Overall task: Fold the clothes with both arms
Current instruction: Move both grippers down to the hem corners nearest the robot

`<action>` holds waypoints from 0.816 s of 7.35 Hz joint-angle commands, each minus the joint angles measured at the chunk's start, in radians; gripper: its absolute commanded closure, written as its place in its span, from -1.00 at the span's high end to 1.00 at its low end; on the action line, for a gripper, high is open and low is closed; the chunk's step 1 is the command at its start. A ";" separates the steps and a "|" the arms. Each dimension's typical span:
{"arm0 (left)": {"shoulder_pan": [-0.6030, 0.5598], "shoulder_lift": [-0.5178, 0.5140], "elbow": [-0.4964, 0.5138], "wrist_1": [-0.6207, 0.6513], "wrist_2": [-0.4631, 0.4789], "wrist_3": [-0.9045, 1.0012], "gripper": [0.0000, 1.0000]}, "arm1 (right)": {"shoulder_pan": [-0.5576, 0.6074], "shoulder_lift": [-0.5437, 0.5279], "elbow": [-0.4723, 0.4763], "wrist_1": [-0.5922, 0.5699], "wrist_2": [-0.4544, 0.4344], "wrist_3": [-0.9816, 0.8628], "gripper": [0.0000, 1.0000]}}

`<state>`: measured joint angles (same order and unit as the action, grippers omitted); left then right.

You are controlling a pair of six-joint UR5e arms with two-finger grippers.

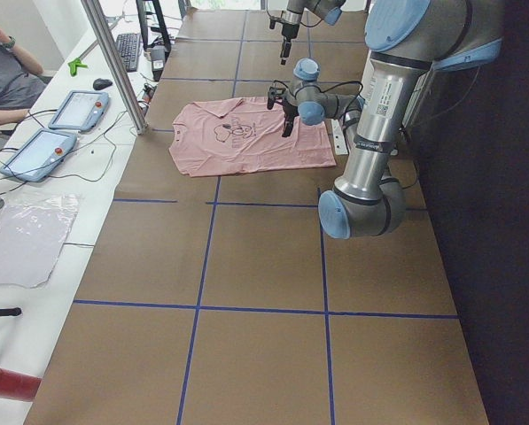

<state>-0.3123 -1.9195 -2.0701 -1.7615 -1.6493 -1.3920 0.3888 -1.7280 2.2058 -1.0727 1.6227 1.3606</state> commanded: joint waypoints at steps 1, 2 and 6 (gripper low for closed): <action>0.100 0.077 -0.031 -0.004 0.057 -0.182 0.26 | -0.173 -0.021 0.006 -0.001 -0.182 0.129 0.92; 0.155 0.094 -0.030 -0.003 0.090 -0.238 0.18 | -0.185 -0.021 0.006 -0.001 -0.191 0.130 0.94; 0.262 0.161 -0.030 -0.003 0.130 -0.321 0.13 | -0.186 -0.016 0.009 -0.001 -0.207 0.130 0.99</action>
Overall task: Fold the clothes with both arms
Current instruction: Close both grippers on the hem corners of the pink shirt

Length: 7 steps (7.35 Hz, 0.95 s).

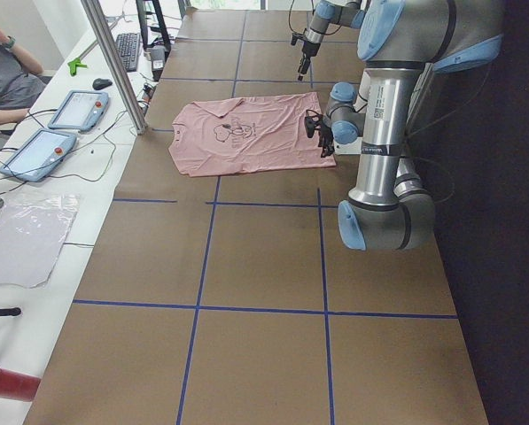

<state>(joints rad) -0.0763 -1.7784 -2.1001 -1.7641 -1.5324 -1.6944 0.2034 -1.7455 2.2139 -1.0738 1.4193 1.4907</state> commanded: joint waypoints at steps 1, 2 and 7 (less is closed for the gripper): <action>0.032 0.023 0.008 0.000 0.014 -0.019 0.13 | -0.001 0.003 0.000 0.000 -0.005 0.000 0.99; 0.036 0.023 0.009 0.002 0.014 -0.022 0.13 | 0.001 0.003 0.000 0.000 -0.013 0.000 0.99; 0.075 0.024 0.025 0.005 0.040 -0.071 -0.10 | -0.001 0.003 0.000 0.000 -0.014 0.000 0.99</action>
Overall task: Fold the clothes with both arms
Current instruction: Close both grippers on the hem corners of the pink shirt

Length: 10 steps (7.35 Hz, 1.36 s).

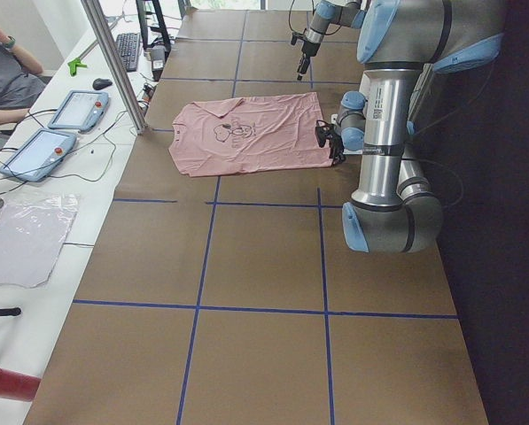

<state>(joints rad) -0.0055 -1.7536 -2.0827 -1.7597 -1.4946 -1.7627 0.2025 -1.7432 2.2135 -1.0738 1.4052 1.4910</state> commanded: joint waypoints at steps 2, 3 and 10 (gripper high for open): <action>0.004 -0.001 0.016 0.000 0.002 -0.003 -0.11 | 0.000 0.002 0.000 0.000 0.000 0.000 0.99; 0.004 -0.003 0.016 0.000 0.002 -0.003 -0.11 | 0.000 0.004 0.000 0.002 0.000 0.000 0.99; 0.004 -0.003 0.021 0.000 0.000 -0.001 -1.00 | 0.001 0.004 0.000 0.000 -0.002 0.000 0.99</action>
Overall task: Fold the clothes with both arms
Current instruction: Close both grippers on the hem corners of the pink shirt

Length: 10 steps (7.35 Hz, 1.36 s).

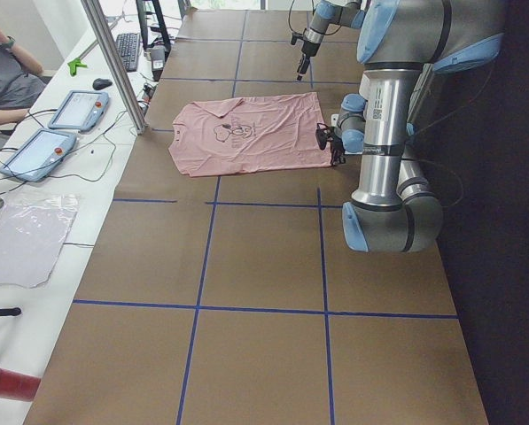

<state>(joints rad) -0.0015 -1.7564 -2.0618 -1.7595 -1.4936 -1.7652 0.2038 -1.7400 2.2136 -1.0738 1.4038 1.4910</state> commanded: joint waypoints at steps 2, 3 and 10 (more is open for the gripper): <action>0.000 0.000 -0.001 0.000 0.000 0.006 -1.00 | -0.001 0.000 -0.002 0.000 0.001 0.000 0.99; 0.000 -0.002 -0.006 0.000 0.001 0.013 -1.00 | -0.001 0.000 0.000 0.000 0.001 0.000 0.98; -0.003 -0.006 -0.005 0.003 0.058 0.043 -1.00 | -0.167 0.008 -0.054 -0.074 -0.114 0.124 0.15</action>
<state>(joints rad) -0.0051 -1.7625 -2.0672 -1.7566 -1.4572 -1.7297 0.0587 -1.7336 2.1774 -1.1414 1.3070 1.5904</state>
